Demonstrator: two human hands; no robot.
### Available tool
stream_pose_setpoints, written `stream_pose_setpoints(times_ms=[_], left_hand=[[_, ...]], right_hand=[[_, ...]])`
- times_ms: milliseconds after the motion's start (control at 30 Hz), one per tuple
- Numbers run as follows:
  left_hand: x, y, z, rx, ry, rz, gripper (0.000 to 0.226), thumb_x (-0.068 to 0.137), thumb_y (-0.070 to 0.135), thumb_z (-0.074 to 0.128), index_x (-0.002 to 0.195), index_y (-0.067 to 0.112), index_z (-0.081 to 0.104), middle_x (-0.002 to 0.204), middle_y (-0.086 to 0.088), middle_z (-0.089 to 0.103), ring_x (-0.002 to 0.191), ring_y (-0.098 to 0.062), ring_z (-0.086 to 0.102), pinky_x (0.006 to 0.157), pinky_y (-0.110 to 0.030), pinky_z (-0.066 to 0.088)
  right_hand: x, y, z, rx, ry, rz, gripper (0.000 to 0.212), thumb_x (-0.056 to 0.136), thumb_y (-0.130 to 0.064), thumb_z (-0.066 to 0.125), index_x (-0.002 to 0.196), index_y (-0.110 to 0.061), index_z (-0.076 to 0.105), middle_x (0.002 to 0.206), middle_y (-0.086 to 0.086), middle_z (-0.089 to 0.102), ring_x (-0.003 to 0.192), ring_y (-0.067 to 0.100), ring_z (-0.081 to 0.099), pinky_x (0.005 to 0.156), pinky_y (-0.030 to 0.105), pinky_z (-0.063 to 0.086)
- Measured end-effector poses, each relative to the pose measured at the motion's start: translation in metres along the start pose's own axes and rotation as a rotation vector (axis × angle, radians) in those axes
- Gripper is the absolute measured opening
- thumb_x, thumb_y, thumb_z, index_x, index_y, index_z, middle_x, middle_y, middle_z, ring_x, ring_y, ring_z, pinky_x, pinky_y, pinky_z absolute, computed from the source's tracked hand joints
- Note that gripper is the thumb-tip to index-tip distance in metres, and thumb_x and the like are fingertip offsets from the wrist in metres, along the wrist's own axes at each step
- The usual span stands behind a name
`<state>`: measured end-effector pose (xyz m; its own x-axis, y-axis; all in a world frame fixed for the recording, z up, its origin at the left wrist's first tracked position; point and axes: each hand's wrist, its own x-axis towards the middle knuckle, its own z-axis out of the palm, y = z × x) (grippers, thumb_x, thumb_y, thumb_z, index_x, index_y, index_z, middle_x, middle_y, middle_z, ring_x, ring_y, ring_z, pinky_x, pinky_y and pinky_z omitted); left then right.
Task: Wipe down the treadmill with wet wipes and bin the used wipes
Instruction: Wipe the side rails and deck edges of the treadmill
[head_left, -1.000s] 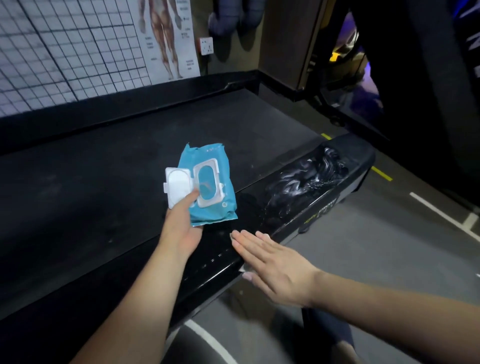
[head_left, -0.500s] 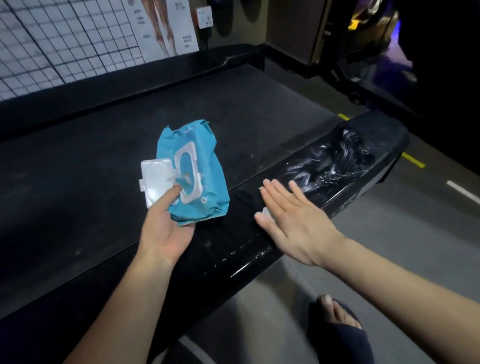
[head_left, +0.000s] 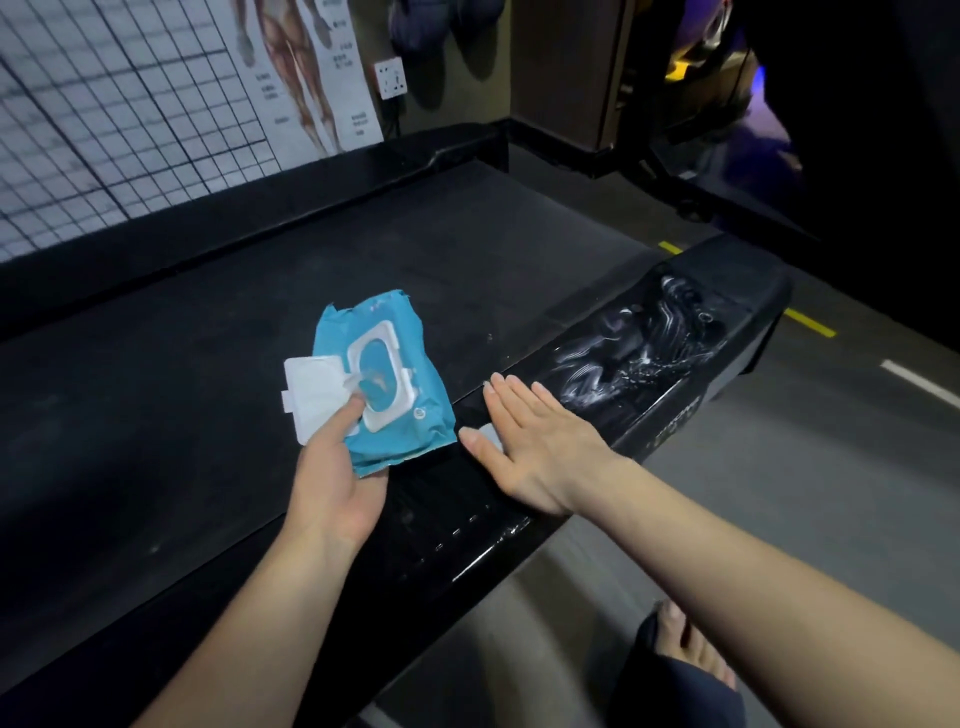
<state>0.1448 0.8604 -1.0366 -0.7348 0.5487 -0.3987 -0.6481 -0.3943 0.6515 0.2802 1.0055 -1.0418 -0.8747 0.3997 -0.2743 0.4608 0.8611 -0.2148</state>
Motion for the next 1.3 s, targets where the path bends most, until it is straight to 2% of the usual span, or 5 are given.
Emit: stream_pose_setpoints(times_ms=[433, 733, 967, 1067, 1300], left_hand=[[0.030, -0.015, 0.012, -0.092, -0.028, 0.016, 0.034, 0.107, 0.017, 0.057, 0.141, 0.015, 0.065, 0.133, -0.009, 0.074, 0.122, -0.029, 0.071, 0.112, -0.049, 0.050], [0.031, -0.012, 0.016, -0.096, -0.010, 0.003, 0.030, 0.107, 0.015, 0.057, 0.135, 0.014, 0.067, 0.129, -0.011, 0.075, 0.116, -0.029, 0.074, 0.109, -0.048, 0.053], [0.032, -0.012, 0.015, -0.080, -0.036, -0.016, 0.028, 0.107, 0.014, 0.057, 0.133, 0.015, 0.067, 0.129, -0.009, 0.075, 0.118, -0.028, 0.073, 0.114, -0.050, 0.050], [0.032, -0.013, 0.015, -0.075, -0.045, -0.014, 0.031, 0.106, 0.014, 0.058, 0.136, 0.016, 0.065, 0.129, -0.007, 0.075, 0.118, -0.027, 0.073, 0.113, -0.049, 0.051], [0.031, -0.012, 0.016, -0.065, -0.029, -0.021, 0.031, 0.106, 0.013, 0.058, 0.136, 0.016, 0.065, 0.127, -0.007, 0.076, 0.116, -0.027, 0.074, 0.107, -0.048, 0.055]], right_hand=[[-0.060, 0.018, 0.018, -0.037, 0.163, -0.164, 0.075, 0.100, -0.057, -0.001, 0.162, -0.015, 0.005, 0.169, -0.002, -0.003, 0.154, 0.007, -0.011, 0.126, 0.034, -0.002], [0.040, 0.022, -0.014, -0.073, -0.022, -0.025, 0.066, 0.108, -0.047, 0.010, 0.161, -0.009, -0.001, 0.169, 0.005, -0.009, 0.155, 0.015, -0.008, 0.125, 0.032, -0.008], [-0.026, 0.029, -0.003, -0.008, 0.040, -0.034, 0.070, 0.105, -0.054, 0.007, 0.161, -0.014, -0.005, 0.168, -0.002, -0.014, 0.153, 0.008, -0.018, 0.125, 0.033, -0.010], [-0.058, 0.034, 0.005, -0.037, 0.057, -0.065, 0.078, 0.095, -0.060, -0.005, 0.160, -0.017, -0.010, 0.166, -0.004, -0.020, 0.149, 0.005, -0.025, 0.124, 0.032, -0.012], [-0.012, 0.040, -0.001, -0.045, 0.112, -0.039, 0.065, 0.106, -0.048, 0.005, 0.162, -0.015, 0.001, 0.169, -0.001, -0.006, 0.154, 0.010, -0.010, 0.126, 0.031, -0.007]])
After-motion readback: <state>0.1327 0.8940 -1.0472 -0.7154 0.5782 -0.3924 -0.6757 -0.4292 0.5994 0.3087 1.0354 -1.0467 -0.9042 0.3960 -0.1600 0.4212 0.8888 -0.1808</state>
